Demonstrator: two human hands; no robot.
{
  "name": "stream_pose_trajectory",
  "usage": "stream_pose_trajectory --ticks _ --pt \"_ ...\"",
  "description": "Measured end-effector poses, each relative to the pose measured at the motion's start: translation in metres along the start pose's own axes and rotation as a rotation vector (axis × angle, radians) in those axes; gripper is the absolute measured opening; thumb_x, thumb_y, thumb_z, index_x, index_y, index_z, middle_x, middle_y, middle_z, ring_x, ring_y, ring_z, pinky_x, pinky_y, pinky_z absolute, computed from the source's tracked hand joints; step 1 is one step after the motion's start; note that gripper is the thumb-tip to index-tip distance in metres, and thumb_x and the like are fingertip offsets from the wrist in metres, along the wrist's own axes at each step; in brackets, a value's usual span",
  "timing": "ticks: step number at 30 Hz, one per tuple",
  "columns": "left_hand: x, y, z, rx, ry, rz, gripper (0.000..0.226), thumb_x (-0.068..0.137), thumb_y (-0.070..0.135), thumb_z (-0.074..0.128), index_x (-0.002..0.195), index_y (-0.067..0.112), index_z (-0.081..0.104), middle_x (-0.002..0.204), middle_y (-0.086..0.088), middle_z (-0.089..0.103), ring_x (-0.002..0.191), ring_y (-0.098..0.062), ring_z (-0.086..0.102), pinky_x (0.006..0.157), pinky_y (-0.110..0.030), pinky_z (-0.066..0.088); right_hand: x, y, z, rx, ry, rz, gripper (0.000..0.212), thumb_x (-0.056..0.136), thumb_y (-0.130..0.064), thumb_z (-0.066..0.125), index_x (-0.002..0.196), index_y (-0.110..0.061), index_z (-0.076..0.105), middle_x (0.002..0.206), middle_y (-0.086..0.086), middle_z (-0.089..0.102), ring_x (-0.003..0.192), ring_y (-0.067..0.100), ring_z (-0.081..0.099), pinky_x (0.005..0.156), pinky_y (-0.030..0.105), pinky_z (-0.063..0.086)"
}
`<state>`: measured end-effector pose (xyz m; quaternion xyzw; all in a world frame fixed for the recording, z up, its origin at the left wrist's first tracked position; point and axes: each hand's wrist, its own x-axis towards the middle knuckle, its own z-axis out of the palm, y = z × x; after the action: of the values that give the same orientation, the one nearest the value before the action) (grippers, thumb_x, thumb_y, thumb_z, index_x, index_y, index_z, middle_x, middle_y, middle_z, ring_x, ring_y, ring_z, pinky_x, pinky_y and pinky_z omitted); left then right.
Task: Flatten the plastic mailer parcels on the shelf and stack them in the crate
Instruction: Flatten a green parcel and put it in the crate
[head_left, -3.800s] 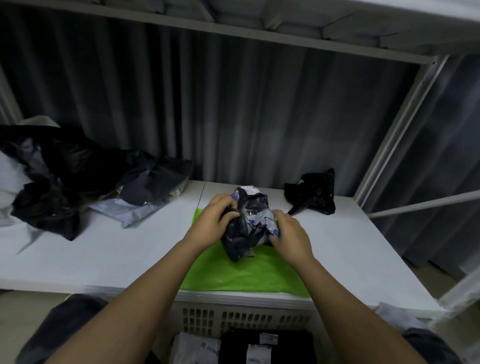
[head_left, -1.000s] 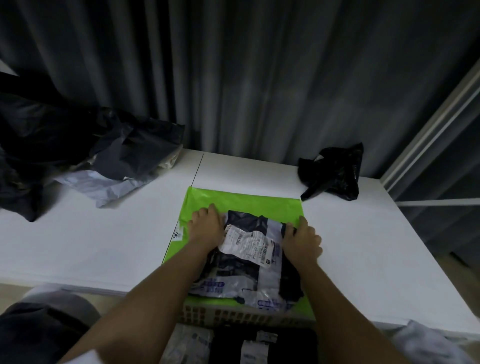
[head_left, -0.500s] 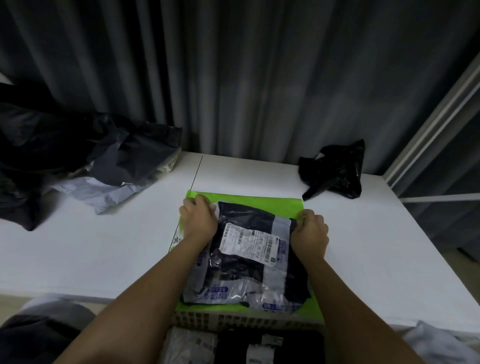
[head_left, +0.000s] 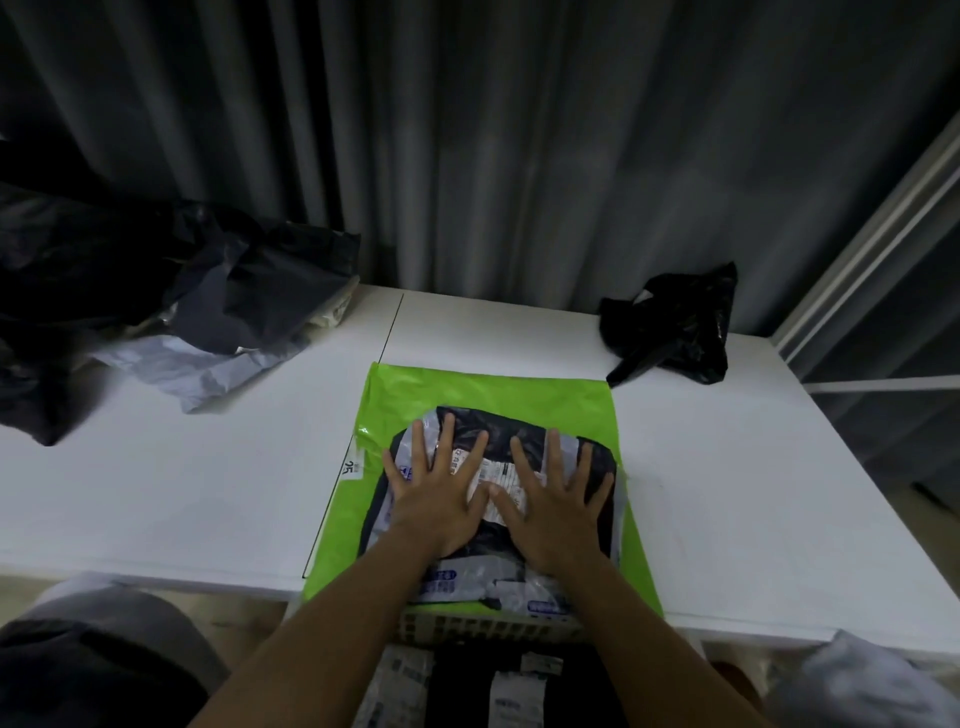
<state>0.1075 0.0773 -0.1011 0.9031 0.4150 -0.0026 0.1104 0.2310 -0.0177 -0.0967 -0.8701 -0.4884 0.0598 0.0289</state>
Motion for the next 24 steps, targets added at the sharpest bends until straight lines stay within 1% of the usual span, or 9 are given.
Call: stream_pose_trajectory --ticks 6,9,11,13,15,17,20,22,24 --pt "0.001 0.000 0.002 0.047 0.020 0.022 0.073 0.072 0.066 -0.015 0.143 0.049 -0.020 0.152 0.004 -0.036 0.136 -0.038 -0.035 0.103 -0.073 -0.009 0.002 0.001 0.005 0.009 -0.001 -0.005 0.080 0.068 -0.081 -0.015 0.143 -0.052 -0.019 0.152 -0.005 -0.036 0.138 0.038 -0.033 0.095 0.057 -0.033" --pt "0.000 -0.001 0.004 0.068 0.012 0.025 0.073 0.073 0.066 -0.015 0.144 0.049 -0.017 0.152 0.007 -0.035 0.136 -0.036 -0.037 0.101 -0.073 -0.011 0.002 0.000 0.006 0.017 -0.027 0.005 0.080 0.067 -0.079 -0.018 0.142 -0.054 -0.018 0.153 -0.006 -0.035 0.138 0.037 -0.034 0.094 0.056 -0.035" --pt "0.001 0.000 0.005 0.079 -0.001 0.021 0.067 0.081 0.067 -0.009 0.145 0.049 -0.014 0.153 0.008 -0.034 0.136 -0.036 -0.037 0.101 -0.073 -0.012 0.003 0.000 0.006 0.014 -0.044 0.016 0.079 0.068 -0.078 -0.017 0.143 -0.054 -0.016 0.154 -0.005 -0.032 0.138 0.037 -0.033 0.097 0.058 -0.032" --pt "0.001 0.001 0.003 0.082 -0.029 0.015 0.060 0.092 0.064 0.005 0.147 0.048 -0.012 0.154 0.008 -0.031 0.137 -0.036 -0.035 0.101 -0.073 -0.012 0.004 -0.001 0.005 0.006 -0.062 0.019 0.075 0.073 -0.077 -0.014 0.144 -0.053 -0.014 0.155 -0.005 -0.030 0.139 0.037 -0.032 0.101 0.062 -0.027" --pt "0.002 0.002 0.001 0.077 -0.065 0.009 0.059 0.096 0.061 0.012 0.147 0.046 -0.011 0.156 0.007 -0.027 0.138 -0.036 -0.032 0.101 -0.073 -0.013 0.003 -0.001 0.004 0.002 -0.078 0.023 0.073 0.075 -0.076 -0.011 0.144 -0.053 -0.013 0.156 -0.005 -0.028 0.140 0.038 -0.030 0.103 0.063 -0.024" --pt "0.003 0.003 -0.001 0.065 -0.098 0.005 0.059 0.096 0.061 0.013 0.147 0.046 -0.011 0.157 0.006 -0.025 0.139 -0.036 -0.031 0.101 -0.073 -0.015 0.002 -0.001 0.002 -0.004 -0.084 0.026 0.072 0.077 -0.077 -0.010 0.145 -0.053 -0.012 0.157 -0.004 -0.026 0.140 0.039 -0.028 0.104 0.063 -0.022" --pt "0.006 0.004 -0.010 0.055 -0.187 -0.006 0.059 0.095 0.063 0.012 0.147 0.047 -0.013 0.156 0.006 -0.026 0.139 -0.036 -0.031 0.102 -0.072 -0.016 0.007 0.000 -0.007 0.011 -0.174 0.023 0.064 0.088 -0.075 0.010 0.145 -0.053 -0.010 0.158 -0.003 -0.025 0.140 0.039 -0.028 0.106 0.064 -0.021" --pt "0.009 0.005 -0.022 0.041 -0.261 -0.019 0.059 0.095 0.064 0.012 0.147 0.048 -0.012 0.155 0.006 -0.029 0.139 -0.035 -0.032 0.103 -0.070 -0.017 0.013 0.002 -0.021 0.010 -0.268 0.018 0.067 0.087 -0.077 0.013 0.145 -0.053 -0.010 0.158 -0.003 -0.024 0.140 0.040 -0.027 0.107 0.064 -0.020" --pt "0.003 0.007 -0.032 0.008 -0.254 -0.004 0.058 0.097 0.061 0.012 0.148 0.046 -0.010 0.155 0.004 -0.029 0.139 -0.033 -0.033 0.105 -0.068 -0.019 0.008 0.001 -0.036 -0.004 -0.272 -0.015 0.070 0.086 -0.078 0.014 0.145 -0.052 -0.010 0.157 -0.003 -0.026 0.140 0.041 -0.027 0.106 0.064 -0.020"
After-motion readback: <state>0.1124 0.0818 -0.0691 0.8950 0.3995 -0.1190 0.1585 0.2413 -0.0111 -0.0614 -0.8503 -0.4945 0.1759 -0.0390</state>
